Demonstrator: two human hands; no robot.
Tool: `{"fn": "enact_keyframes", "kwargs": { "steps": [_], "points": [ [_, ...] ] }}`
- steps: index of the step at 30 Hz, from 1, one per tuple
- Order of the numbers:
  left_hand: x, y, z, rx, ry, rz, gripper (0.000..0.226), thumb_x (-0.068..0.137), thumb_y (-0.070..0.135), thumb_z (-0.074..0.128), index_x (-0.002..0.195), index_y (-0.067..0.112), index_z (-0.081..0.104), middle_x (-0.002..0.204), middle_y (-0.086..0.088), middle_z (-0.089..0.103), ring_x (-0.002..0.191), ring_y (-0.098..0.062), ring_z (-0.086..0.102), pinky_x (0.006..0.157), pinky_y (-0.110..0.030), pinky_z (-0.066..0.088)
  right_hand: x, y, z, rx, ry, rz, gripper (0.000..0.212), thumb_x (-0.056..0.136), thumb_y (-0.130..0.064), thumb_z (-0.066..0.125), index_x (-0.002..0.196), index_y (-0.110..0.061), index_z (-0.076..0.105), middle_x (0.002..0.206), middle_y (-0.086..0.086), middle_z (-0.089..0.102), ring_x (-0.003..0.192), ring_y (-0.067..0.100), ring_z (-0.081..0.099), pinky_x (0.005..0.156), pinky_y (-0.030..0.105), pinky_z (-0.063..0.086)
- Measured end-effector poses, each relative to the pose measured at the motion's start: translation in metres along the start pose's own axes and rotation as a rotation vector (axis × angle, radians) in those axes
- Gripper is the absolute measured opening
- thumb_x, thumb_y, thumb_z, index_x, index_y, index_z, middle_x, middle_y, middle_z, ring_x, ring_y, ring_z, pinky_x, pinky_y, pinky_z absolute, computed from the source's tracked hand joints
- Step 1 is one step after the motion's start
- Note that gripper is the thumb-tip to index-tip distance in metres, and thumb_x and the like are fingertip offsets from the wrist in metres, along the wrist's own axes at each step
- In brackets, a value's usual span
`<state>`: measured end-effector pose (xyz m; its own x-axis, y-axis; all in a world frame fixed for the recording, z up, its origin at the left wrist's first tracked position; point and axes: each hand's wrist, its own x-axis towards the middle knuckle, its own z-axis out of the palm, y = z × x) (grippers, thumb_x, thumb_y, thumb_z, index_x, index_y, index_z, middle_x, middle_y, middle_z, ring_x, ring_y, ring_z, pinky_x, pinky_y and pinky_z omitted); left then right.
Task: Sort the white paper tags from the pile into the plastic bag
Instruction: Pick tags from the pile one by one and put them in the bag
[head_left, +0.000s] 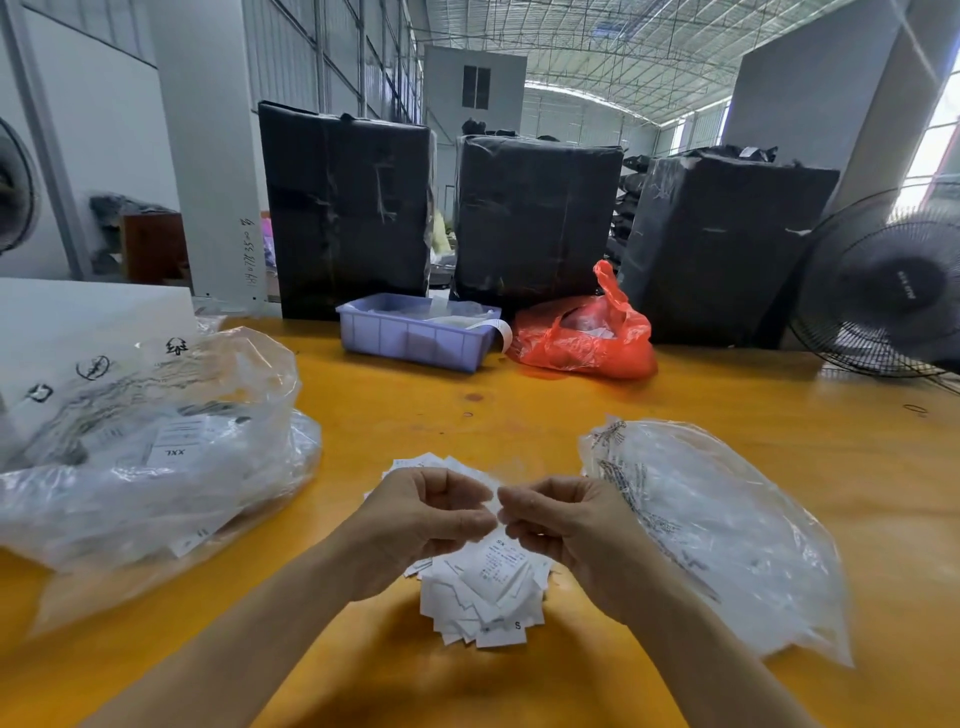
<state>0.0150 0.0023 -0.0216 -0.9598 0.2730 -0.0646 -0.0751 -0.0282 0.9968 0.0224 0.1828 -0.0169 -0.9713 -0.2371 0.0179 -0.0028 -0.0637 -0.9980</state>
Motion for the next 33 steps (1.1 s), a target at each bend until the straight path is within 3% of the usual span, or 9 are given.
{"fn": "enact_keyframes", "kwargs": {
  "steps": [7,11,13,16,18,22,24,29,33],
  "points": [
    [0.006,-0.001,0.000,-0.204,0.150,-0.009,0.018,0.069,0.019,0.072,0.082,0.008,0.067,0.082,-0.007,0.074,0.068,-0.015,0.069,0.065,-0.024,0.053,0.000,0.003,0.004,0.009,0.025,0.033,0.005,0.080,-0.006,0.070,0.079,-0.002,0.070,0.073,0.011,0.069,0.059,0.013,0.062,0.056,0.020,0.051],
    [0.006,-0.003,0.006,-0.389,0.229,0.023,0.021,0.063,0.019,0.072,0.080,0.007,0.066,0.072,-0.006,0.072,0.058,-0.012,0.066,0.053,-0.020,0.052,-0.003,0.009,0.015,-0.137,-0.068,0.003,0.011,0.083,-0.009,0.069,0.082,0.002,0.068,0.070,0.008,0.069,0.056,0.012,0.060,0.052,0.019,0.048],
    [0.007,-0.003,0.007,-0.446,0.272,0.041,0.020,0.065,0.017,0.072,0.082,0.006,0.068,0.073,-0.006,0.072,0.058,-0.010,0.065,0.052,-0.019,0.051,-0.002,0.009,0.017,-0.195,-0.019,-0.066,0.012,0.085,-0.013,0.068,0.084,0.000,0.069,0.070,0.006,0.070,0.056,0.012,0.061,0.051,0.020,0.048],
    [0.010,-0.004,0.003,-0.387,0.337,0.080,0.013,0.077,0.013,0.068,0.086,0.004,0.068,0.082,-0.007,0.075,0.067,-0.013,0.070,0.057,-0.018,0.054,0.002,0.008,0.008,-0.550,0.198,-0.272,0.005,0.085,-0.014,0.069,0.087,-0.010,0.070,0.074,0.000,0.070,0.062,0.010,0.064,0.058,0.018,0.052],
    [0.011,-0.004,0.000,-0.322,0.377,0.111,0.019,0.074,0.016,0.070,0.086,0.002,0.068,0.084,-0.008,0.075,0.070,-0.014,0.071,0.058,-0.018,0.055,0.003,0.008,0.003,-0.830,0.236,-0.365,0.011,0.083,-0.015,0.071,0.094,-0.012,0.071,0.080,-0.005,0.068,0.071,0.007,0.063,0.068,0.017,0.052],
    [0.010,-0.005,-0.004,-0.271,0.407,0.127,0.027,0.069,0.015,0.075,0.086,-0.004,0.065,0.081,-0.012,0.074,0.065,-0.017,0.072,0.053,-0.017,0.054,0.002,0.010,0.004,-0.978,0.089,-0.262,0.032,0.072,-0.032,0.080,0.100,-0.019,0.069,0.080,-0.016,0.061,0.069,-0.004,0.055,0.061,0.008,0.044],
    [0.010,-0.006,-0.005,-0.224,0.405,0.131,0.026,0.074,0.011,0.074,0.089,-0.006,0.063,0.079,-0.012,0.074,0.061,-0.017,0.070,0.052,-0.018,0.054,0.004,0.013,0.003,-1.036,0.014,-0.195,0.048,0.067,-0.039,0.081,0.109,-0.025,0.064,0.093,-0.017,0.059,0.077,-0.004,0.051,0.064,0.009,0.041],
    [0.010,-0.009,-0.007,-0.043,0.409,0.163,0.011,0.078,0.005,0.073,0.081,-0.002,0.064,0.065,-0.006,0.071,0.050,-0.009,0.063,0.048,-0.016,0.048,0.006,0.014,0.001,-1.090,-0.142,-0.224,0.048,0.085,-0.014,0.068,0.127,-0.033,0.056,0.130,-0.020,0.051,0.115,0.002,0.038,0.097,0.016,0.031],
    [0.010,-0.011,-0.008,0.066,0.402,0.171,0.010,0.073,0.003,0.077,0.074,0.003,0.067,0.057,-0.002,0.063,0.046,-0.007,0.056,0.047,-0.016,0.045,0.005,0.017,-0.001,-1.154,-0.242,-0.259,0.055,0.089,0.002,0.054,0.130,-0.035,0.053,0.133,-0.024,0.048,0.122,0.003,0.029,0.097,0.013,0.024]
  ]
}}
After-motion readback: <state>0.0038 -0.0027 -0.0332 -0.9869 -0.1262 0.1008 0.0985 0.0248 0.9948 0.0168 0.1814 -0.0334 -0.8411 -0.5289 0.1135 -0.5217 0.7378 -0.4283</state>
